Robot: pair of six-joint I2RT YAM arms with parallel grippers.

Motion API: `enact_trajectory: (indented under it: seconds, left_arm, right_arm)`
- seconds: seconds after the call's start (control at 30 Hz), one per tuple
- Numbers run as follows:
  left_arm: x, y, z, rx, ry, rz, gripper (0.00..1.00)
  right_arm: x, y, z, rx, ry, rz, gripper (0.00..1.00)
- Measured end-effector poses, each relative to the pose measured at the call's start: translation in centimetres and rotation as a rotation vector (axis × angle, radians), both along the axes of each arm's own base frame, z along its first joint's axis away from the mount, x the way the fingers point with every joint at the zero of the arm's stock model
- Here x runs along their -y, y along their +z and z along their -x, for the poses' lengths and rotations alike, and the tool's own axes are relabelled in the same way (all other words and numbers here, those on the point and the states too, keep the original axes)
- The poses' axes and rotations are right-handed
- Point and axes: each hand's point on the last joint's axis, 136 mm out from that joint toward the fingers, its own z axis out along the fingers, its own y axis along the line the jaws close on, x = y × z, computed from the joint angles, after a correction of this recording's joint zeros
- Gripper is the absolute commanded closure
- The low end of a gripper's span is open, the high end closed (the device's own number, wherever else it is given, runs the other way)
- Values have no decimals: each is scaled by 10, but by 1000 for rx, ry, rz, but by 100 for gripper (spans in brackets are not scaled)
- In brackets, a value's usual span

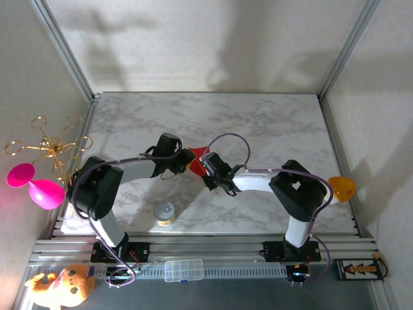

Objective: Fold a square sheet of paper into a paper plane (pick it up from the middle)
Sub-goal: Fourth fold the wing at the center of the table.

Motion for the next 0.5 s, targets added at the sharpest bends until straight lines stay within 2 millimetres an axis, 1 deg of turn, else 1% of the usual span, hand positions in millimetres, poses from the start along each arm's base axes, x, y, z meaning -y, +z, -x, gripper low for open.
enact_trajectory:
  seconds: [0.13,0.2,0.4,0.5]
  left_arm:
    - [-5,15,-3,42,20,6,66]
    - [-8,15,0,49,24,7,69]
    - [-15,-1,15,18,35,0,78]
    - [-15,-5,17,14,33,1,80]
  right_arm:
    - [-1,1,-1,-21,7,-34,85]
    - [-1,1,-2,-35,10,-52,85]
    - [1,1,-1,-89,24,-108,86]
    - [4,2,-1,-107,30,-124,86]
